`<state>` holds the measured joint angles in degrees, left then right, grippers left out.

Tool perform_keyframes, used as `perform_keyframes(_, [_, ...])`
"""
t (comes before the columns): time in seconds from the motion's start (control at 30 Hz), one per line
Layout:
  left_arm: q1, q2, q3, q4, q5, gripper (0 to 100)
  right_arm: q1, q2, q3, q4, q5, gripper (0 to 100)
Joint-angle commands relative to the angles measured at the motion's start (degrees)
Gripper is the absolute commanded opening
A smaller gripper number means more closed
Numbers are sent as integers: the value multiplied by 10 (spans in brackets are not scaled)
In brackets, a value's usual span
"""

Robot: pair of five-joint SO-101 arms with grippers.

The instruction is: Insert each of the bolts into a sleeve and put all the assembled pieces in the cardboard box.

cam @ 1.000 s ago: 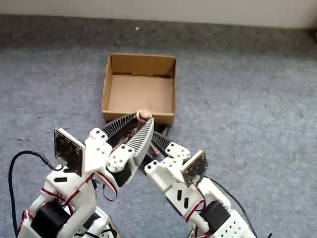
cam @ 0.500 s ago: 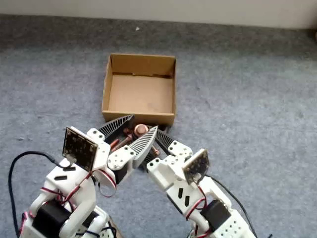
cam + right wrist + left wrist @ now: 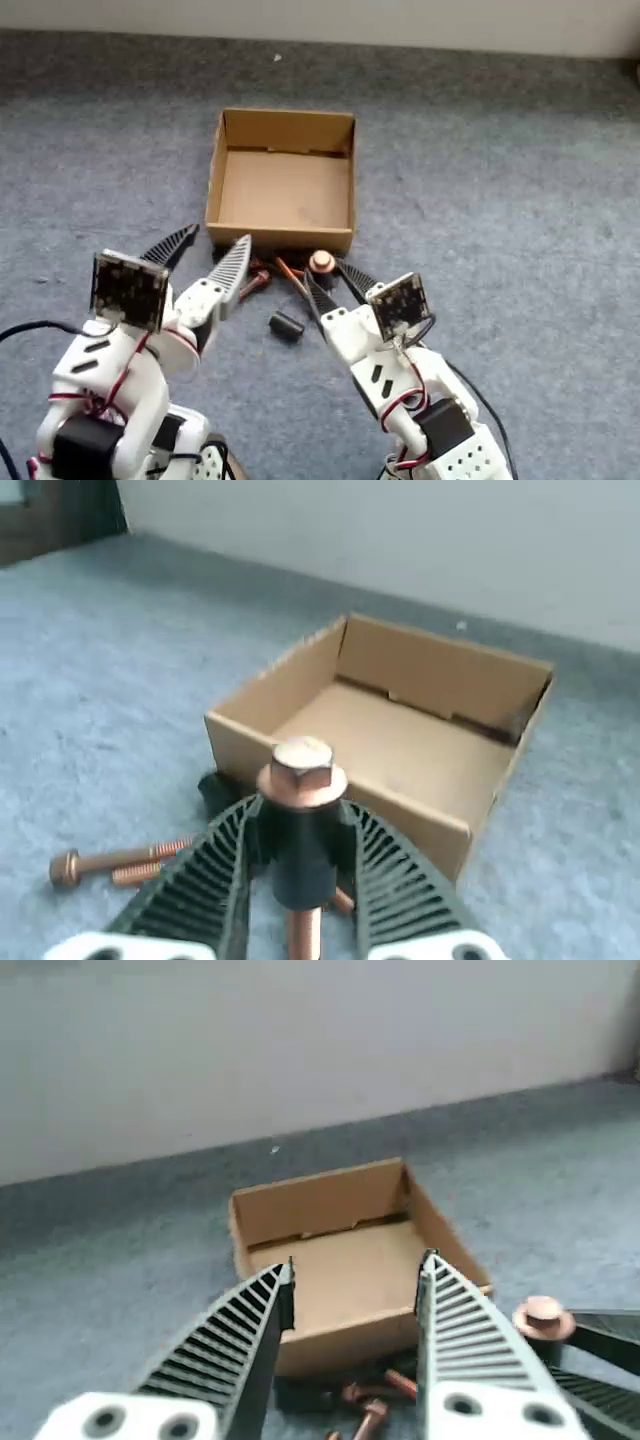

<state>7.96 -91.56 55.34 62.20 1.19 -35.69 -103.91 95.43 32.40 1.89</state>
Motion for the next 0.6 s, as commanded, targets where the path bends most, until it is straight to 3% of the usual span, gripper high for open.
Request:
perform_keyframes(0.0, [-129,3,66,2,-43,213,9,-6,-58,78,-15,4])
perform_keyframes(0.13, [-262,3,141,-1,-52,213,10,-3,-125,108,-65,4])
perform_keyframes(0.23, [-318,3,194,-1,-52,213,23,34,-176,106,-76,4])
perform_keyframes(0.43, [-369,3,267,-1,-53,213,22,251,-356,103,-114,4])
perform_keyframes(0.57, [-369,3,308,-1,-53,216,25,413,-444,27,-112,4])
